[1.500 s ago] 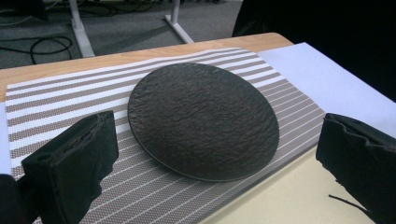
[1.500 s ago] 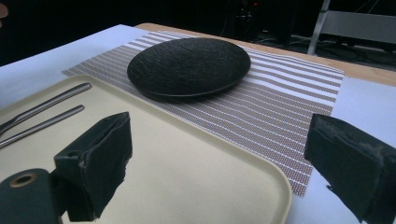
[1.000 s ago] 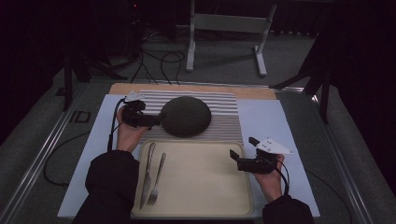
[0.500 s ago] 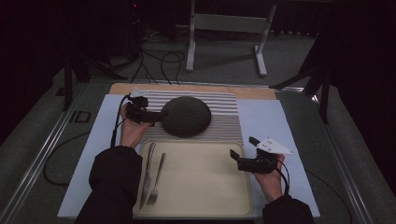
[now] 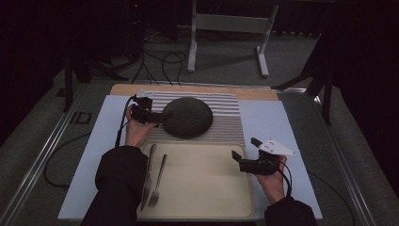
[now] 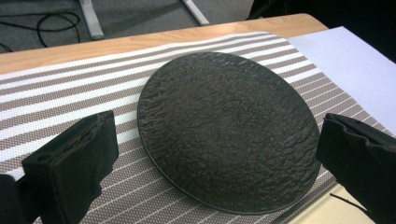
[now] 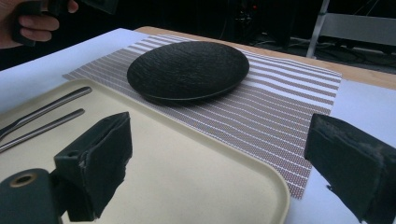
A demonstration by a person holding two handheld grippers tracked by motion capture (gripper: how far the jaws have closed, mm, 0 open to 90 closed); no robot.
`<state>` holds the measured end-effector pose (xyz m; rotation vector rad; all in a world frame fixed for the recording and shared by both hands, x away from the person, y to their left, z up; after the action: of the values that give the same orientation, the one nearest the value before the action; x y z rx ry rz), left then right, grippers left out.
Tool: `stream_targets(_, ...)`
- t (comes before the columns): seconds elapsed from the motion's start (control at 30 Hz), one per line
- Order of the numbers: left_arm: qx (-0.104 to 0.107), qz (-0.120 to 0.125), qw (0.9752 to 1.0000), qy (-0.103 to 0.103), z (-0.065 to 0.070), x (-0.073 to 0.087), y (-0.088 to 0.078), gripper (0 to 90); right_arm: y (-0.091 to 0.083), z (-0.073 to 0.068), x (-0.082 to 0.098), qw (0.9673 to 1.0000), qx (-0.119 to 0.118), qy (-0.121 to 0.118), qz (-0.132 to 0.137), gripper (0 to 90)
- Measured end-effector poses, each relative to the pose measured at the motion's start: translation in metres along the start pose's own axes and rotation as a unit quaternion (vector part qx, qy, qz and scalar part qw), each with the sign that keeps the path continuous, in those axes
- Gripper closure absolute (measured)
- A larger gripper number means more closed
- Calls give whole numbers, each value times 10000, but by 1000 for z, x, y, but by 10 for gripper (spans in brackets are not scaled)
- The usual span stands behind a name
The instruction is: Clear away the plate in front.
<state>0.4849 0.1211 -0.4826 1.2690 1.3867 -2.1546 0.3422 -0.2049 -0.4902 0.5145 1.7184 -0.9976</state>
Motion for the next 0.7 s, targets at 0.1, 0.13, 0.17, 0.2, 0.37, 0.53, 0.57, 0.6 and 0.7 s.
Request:
stream_targets(0.1, 19, -35, 10000, -28, 0, 2, 4, 0, 0, 0, 0, 10000, -4, -7, 2, 77)
stream_targets(0.13, 9, -78, 10000, -31, -1, 3, 7, 0, 0, 0, 0, 10000, -5, -6, 1, 77)
stream_targets(0.17, 9, -113, 9999, -31, -1, 5, 9, 0, 0, 0, 0, 10000, -3, 2, 1, 77)
stream_targets(0.2, -2, -149, 9999, -28, -1, 6, 11, 0, 0, 0, 0, 10000, 1, -6, 7, 77)
stream_targets(0.37, -49, -283, 9996, 7, -3, 11, 20, 0, 0, 1, 0, 10000, 8, -3, 7, 77)
stream_targets(0.53, -52, -466, 9989, 14, -5, 17, 27, 0, -1, 3, -1, 10000, 33, 17, 35, 77)
stream_targets(0.57, -52, -466, 9989, 14, -5, 17, 27, 0, -1, 3, -1, 10000, 33, 17, 35, 77)
stream_targets(0.6, -1, -477, 9988, -70, -5, 18, 29, 0, -1, 2, -1, 10000, 20, 5, 34, 77)
stream_targets(0.7, 29, -477, 9988, -134, -5, 19, 31, 0, -1, 2, -1, 10000, 14, 20, 31, 77)
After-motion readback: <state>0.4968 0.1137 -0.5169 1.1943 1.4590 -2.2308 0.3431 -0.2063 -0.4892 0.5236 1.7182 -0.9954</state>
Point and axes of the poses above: each handheld gripper's, and its own axes: y roughly forward along the jaws, x roughly out of its underside, z roughly to its right, the point moved 7 cm from there along y, roughly forward along the jaws, and after that the axes turned 3 degrees about y, right-handed, at the moved point
